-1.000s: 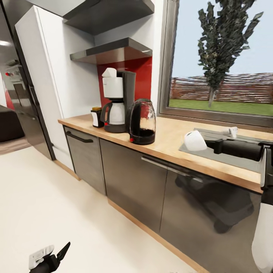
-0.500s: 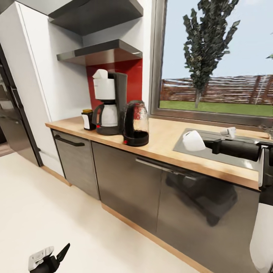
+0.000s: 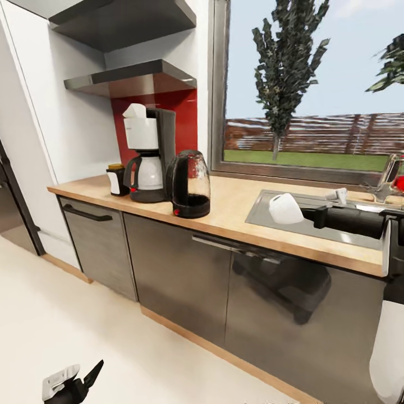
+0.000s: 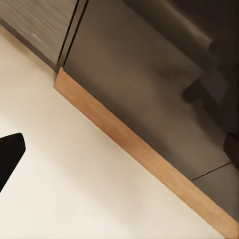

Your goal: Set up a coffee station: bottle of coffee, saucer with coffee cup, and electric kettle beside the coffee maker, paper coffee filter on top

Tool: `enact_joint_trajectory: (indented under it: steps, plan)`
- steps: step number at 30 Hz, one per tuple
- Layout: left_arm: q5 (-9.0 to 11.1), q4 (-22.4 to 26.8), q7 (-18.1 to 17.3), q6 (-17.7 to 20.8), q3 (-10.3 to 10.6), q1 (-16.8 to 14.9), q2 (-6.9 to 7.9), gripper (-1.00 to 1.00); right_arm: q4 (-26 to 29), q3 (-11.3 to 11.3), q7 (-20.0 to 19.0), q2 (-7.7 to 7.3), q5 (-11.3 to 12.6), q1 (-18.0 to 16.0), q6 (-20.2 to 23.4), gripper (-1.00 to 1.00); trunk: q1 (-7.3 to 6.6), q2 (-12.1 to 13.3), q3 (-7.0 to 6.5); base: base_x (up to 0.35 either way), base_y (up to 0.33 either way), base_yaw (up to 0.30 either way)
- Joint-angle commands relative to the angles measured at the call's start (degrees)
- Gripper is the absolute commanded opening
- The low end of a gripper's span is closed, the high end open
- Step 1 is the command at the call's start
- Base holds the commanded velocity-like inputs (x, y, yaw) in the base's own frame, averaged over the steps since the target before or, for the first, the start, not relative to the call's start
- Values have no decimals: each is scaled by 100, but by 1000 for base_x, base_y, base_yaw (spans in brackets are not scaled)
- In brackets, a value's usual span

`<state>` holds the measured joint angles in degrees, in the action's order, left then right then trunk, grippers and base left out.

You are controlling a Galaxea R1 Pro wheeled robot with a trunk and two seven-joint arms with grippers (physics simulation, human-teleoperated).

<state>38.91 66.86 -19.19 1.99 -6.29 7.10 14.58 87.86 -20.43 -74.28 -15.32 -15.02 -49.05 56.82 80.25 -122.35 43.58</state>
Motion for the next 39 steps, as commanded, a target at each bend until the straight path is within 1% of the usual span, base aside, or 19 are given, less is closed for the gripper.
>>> enact_joint_trajectory:
  steps: [1, 4, 11, 17, 18, 21, 22, 25, 27, 33, 39]
  plan:
    - [55, 3, -23, 19, -4, 2, 1, 100, 3, -5, -67, 3, -54, -8, 48, -100, 0, -2, 1, 0, 155, -247]
    - [55, 3, -23, 20, -4, 2, 1, 100, 3, -5, -68, 3, -54, -8, 48, -100, 0, -2, -10, 0, 218, -204]
    - [55, 12, -23, 15, 4, 2, 1, 100, -6, -5, -69, 29, -54, -8, 48, -100, 0, -2, -17, 27, 286, -79]
    - [55, -61, -29, -3, -3, 2, 1, 100, -6, 17, -69, 82, -54, -8, 48, -100, 0, -2, -33, 9, 57, -244]
    - [55, -178, -31, -5, -3, 2, 1, 100, -12, 20, -69, 128, -54, -8, 48, -100, 0, -2, -36, 42, 192, -247]
    - [55, -244, -31, -5, -4, 2, 1, 100, -13, 21, -69, 182, -56, -8, 48, -100, 0, -2, -42, 59, 234, -174]
    - [55, -284, -32, -5, -4, 2, 1, 100, -14, 123, -66, 219, -61, -8, 48, -100, 0, -2, -42, 29, 289, -39]
    - [55, -311, -32, -5, -4, 2, 1, 100, -14, 296, -62, 230, -62, -8, 46, -100, 0, -2, -43, 17, 296, -22]
    - [55, -342, -32, -5, -4, 2, 1, 100, -15, 363, -61, 235, -62, -8, 43, -100, 0, -2, -43, 8, 301, -10]
    - [55, -378, -32, -5, -4, 2, 2, 100, -10, 412, -60, 233, -69, -8, 40, -100, 0, -2, -48, 2, 293, -84]
    - [55, -383, -32, -8, -4, 2, 5, 100, -7, 419, -60, 232, -70, -8, 39, -100, 0, -2, -65, 0, 105, -205]
